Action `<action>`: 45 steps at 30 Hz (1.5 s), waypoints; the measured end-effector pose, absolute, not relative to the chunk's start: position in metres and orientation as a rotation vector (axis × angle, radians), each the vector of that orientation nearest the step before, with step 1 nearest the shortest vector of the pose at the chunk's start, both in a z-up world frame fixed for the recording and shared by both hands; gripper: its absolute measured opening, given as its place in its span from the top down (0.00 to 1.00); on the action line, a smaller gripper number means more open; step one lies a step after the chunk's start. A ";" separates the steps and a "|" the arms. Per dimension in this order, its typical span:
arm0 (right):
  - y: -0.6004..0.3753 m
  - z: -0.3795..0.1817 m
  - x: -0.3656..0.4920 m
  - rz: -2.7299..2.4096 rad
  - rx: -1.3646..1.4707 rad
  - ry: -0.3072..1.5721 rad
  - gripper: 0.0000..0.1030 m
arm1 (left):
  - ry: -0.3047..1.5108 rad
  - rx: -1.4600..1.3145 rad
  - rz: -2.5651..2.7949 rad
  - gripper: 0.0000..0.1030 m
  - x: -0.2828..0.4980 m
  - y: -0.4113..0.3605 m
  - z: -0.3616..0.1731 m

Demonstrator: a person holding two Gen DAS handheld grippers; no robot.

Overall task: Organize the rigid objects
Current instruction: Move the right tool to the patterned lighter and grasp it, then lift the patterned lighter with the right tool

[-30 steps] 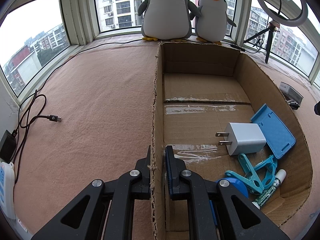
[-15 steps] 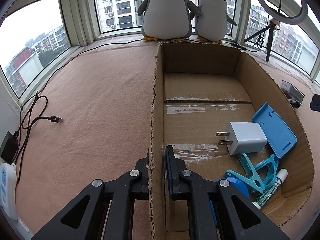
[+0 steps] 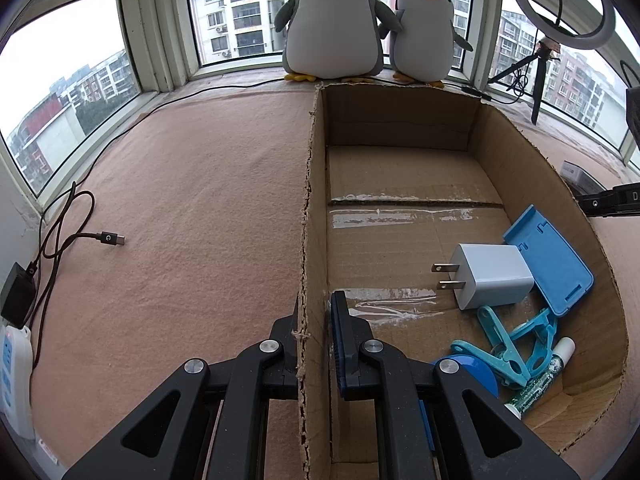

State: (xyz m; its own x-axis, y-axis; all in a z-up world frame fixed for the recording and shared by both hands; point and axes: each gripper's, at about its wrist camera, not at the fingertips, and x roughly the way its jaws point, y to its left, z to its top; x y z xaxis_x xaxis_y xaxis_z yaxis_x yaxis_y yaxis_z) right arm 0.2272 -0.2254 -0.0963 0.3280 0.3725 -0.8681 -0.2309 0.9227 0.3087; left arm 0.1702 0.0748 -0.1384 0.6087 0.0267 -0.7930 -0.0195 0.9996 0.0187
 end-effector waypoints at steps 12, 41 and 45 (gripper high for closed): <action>-0.211 -0.100 0.239 0.379 0.023 1.166 0.82 | 0.916 0.008 0.028 0.90 0.171 0.075 -0.138; -0.250 -0.110 0.180 0.417 0.112 1.278 0.79 | 0.915 0.005 0.027 0.90 0.170 0.073 -0.139; -0.258 -0.110 0.165 0.475 0.164 1.284 0.59 | 0.915 0.004 0.028 0.90 0.170 0.073 -0.139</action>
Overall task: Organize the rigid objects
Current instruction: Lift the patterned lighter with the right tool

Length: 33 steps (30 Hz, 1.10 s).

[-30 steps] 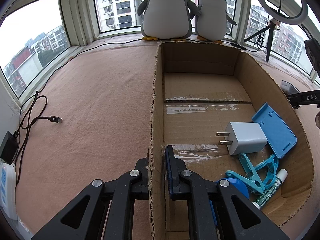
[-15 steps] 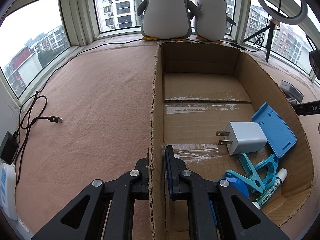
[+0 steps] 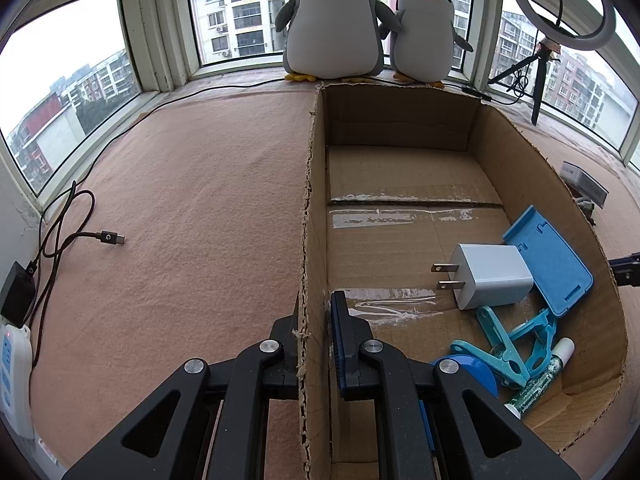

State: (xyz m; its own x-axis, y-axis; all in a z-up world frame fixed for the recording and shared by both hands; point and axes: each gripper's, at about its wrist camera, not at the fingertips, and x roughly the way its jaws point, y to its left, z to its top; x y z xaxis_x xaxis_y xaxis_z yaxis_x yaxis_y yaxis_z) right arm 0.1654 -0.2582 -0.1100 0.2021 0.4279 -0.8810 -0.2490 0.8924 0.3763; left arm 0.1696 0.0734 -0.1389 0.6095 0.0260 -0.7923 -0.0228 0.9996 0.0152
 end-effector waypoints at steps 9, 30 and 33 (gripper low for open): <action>-0.254 -0.107 0.130 0.462 0.023 1.246 0.59 | 0.913 0.005 0.032 0.90 0.169 0.073 -0.138; -0.231 -0.105 0.120 0.301 -0.118 1.125 0.80 | 0.912 -0.001 0.033 0.90 0.169 0.075 -0.138; -0.232 -0.105 0.117 0.287 -0.092 1.118 0.80 | 0.912 -0.001 0.033 0.90 0.169 0.075 -0.138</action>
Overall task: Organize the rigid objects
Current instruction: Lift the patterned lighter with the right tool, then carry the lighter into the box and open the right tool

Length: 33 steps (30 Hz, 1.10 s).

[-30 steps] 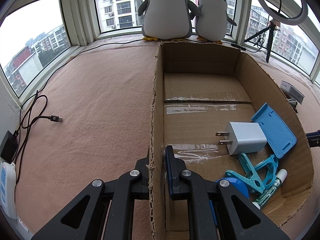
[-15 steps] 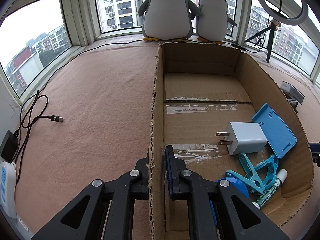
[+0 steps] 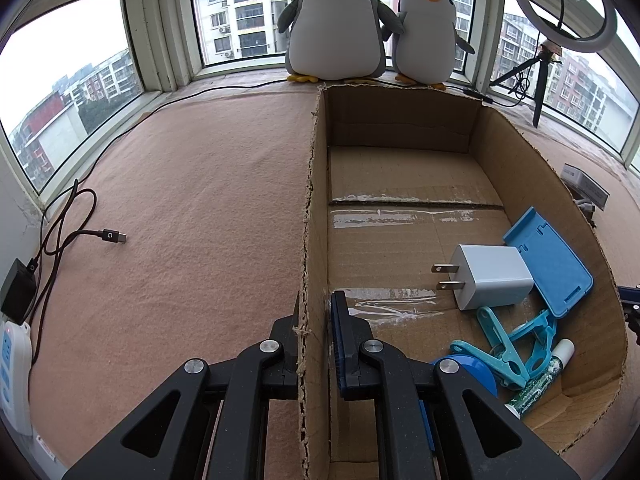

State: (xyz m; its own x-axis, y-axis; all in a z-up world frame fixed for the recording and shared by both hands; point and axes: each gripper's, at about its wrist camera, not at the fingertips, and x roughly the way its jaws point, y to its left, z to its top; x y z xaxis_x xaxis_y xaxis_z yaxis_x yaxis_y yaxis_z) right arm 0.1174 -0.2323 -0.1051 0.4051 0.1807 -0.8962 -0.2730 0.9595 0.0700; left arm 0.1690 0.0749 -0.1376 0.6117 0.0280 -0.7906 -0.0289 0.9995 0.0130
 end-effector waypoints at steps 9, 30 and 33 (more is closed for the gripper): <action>-0.240 -0.095 0.110 0.273 -0.018 1.088 0.80 | 0.911 -0.003 0.033 0.90 0.169 0.076 -0.137; -0.155 -0.028 0.121 0.429 0.019 0.911 0.80 | 0.908 -0.012 0.029 0.90 0.170 0.075 -0.136; -0.139 -0.028 0.125 0.453 0.015 0.906 0.80 | 0.907 -0.014 0.028 0.90 0.170 0.074 -0.135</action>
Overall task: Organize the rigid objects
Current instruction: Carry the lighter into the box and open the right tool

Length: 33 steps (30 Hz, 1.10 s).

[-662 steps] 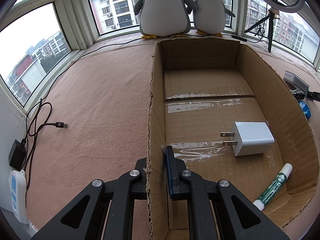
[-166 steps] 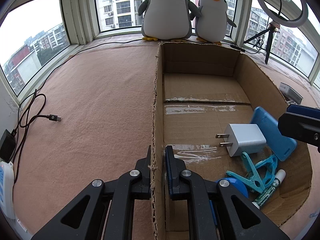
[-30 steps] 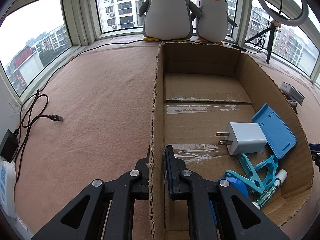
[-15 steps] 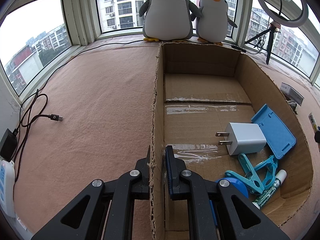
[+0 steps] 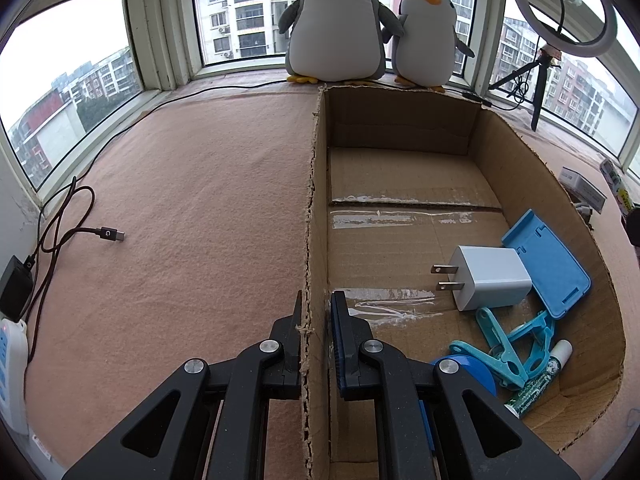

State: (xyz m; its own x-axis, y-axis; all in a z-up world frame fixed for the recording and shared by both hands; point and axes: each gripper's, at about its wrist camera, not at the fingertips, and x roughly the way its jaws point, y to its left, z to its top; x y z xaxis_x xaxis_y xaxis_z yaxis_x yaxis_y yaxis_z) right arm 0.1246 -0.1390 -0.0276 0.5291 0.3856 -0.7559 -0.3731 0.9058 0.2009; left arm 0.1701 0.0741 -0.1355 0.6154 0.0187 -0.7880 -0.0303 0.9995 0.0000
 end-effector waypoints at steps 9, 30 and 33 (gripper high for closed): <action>-0.103 -0.040 0.136 0.487 0.004 0.935 0.80 | 0.905 -0.019 0.024 0.91 0.169 0.075 -0.136; -0.094 -0.046 0.141 0.492 -0.015 0.946 0.72 | 0.906 -0.017 0.024 0.90 0.169 0.075 -0.137; -0.097 -0.045 0.139 0.493 -0.012 0.944 0.67 | 0.905 -0.017 0.024 0.90 0.169 0.075 -0.137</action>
State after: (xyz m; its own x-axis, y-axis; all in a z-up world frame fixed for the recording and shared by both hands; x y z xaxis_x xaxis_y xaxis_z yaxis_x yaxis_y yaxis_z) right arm 0.1393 -0.0970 -0.0449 0.4849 0.4000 -0.7777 -0.4100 0.8895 0.2018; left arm 0.1694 0.0751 -0.1371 0.6174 0.0136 -0.7866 -0.0277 0.9996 -0.0045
